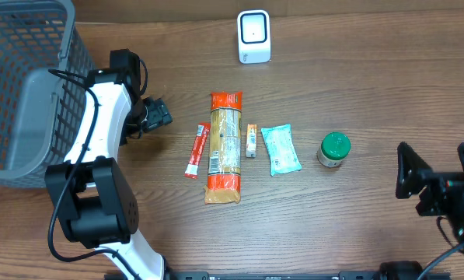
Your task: Scan the item barcode
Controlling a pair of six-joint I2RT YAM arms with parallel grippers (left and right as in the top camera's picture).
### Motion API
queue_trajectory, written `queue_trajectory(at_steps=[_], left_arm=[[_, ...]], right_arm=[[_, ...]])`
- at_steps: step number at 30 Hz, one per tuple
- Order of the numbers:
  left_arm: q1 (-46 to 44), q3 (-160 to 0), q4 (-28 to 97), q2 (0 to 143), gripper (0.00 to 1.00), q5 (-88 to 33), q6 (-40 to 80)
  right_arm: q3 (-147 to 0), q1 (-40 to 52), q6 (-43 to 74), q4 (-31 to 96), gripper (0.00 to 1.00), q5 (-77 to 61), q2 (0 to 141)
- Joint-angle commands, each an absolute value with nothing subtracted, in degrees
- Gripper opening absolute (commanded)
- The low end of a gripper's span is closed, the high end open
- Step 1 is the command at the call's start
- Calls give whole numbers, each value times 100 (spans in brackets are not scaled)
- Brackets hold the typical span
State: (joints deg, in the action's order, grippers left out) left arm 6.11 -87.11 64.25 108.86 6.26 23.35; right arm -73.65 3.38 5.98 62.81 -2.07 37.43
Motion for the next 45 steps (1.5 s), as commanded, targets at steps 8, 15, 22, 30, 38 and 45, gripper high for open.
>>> queue_trajectory(at_steps=[8,15,22,30,38,45], left_arm=[[637,-8670,6418,10790,100,657,2182],[637,-8670,6418,10790,100,659,2182],[637,-8670,6418,10790,100,657,2182],[635,-8670,6418,10790,100,659,2182],[637,-8670,6418,10790,100,657,2182],[637,-8670,6418,10790,100,659,2182]], right_arm=[[-8584,325,617,7839,100,-978,6156],[-8584,325,617,7913,100,-1186,7522],[-8584,325,593,8147,100,-1162,8731],[-8584,325,596,8090,100,-1166,9476],[-8584,325,596,7509,100,-1166,9533],[-8584,325,596,7310,100,-1166,9533]])
